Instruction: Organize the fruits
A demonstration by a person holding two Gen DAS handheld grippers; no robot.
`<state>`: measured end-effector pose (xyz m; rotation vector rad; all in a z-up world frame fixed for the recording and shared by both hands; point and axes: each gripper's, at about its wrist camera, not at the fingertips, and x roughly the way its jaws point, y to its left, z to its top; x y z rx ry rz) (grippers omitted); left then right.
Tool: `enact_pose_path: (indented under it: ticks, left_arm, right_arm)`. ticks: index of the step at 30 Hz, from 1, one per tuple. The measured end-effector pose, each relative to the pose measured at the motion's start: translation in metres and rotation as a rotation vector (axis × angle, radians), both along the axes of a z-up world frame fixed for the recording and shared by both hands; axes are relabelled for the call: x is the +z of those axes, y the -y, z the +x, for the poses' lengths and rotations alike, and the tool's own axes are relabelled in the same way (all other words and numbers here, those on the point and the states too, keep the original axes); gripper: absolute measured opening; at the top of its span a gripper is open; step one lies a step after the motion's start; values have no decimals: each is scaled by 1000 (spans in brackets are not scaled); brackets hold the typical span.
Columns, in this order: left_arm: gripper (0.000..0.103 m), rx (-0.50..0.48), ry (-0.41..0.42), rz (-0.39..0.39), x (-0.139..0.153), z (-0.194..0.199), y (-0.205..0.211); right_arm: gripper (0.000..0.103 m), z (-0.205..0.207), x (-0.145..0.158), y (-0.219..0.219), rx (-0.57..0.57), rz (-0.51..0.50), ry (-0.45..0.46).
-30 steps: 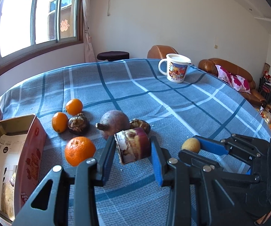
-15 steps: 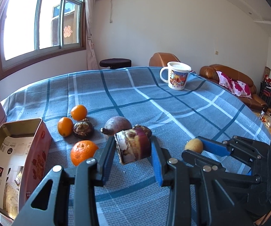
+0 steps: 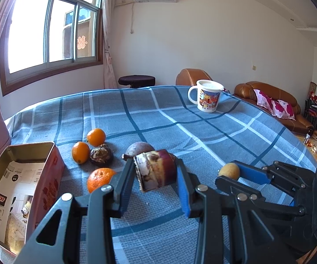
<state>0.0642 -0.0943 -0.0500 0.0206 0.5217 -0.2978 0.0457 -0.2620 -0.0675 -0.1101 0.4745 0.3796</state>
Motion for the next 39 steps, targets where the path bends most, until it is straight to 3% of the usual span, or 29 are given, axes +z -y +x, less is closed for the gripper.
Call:
enact_pose_path:
  ticks: [39]
  left_arm:
    - [38, 24, 140, -1, 13, -24, -5]
  right_arm:
    - [30, -16, 4, 2, -1, 14, 111]
